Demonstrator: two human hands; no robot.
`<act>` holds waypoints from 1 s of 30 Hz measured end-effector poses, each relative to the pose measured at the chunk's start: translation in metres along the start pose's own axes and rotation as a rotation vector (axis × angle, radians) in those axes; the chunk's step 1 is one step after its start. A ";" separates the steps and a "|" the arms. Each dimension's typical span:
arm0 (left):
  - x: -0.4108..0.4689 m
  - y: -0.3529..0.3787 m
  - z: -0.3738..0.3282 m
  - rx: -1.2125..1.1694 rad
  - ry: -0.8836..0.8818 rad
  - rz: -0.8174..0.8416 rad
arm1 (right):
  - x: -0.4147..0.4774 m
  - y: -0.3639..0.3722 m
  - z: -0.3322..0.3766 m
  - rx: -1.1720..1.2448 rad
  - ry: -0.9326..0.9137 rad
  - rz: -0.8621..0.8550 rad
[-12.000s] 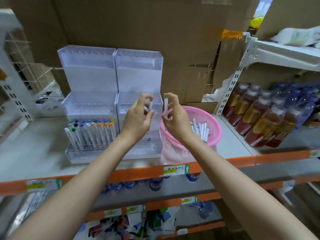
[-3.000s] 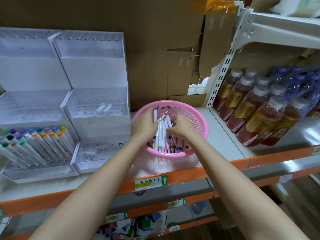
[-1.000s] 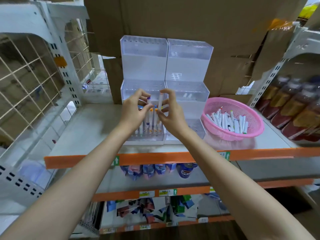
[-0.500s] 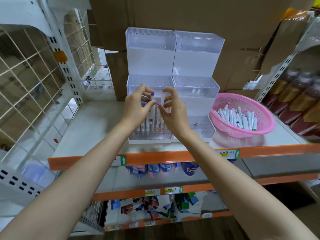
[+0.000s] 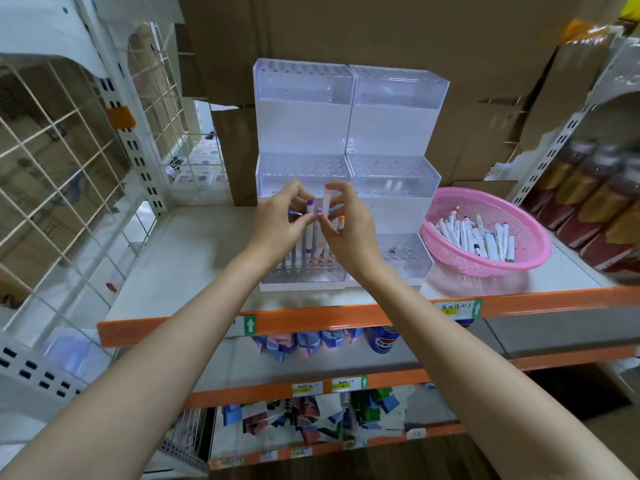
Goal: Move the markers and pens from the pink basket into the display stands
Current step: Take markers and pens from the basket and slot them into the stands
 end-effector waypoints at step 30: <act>-0.010 0.008 0.007 0.296 0.233 0.044 | -0.004 0.000 0.000 -0.038 0.016 0.011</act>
Point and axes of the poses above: each hand's wrist, its own x-axis towards the middle knuckle, its own y-axis out of the palm, z = x × y, the point moved 3 cm from there along x, towards the middle knuckle, and after that the axes turned 8 degrees about x, right-handed, at the moved point
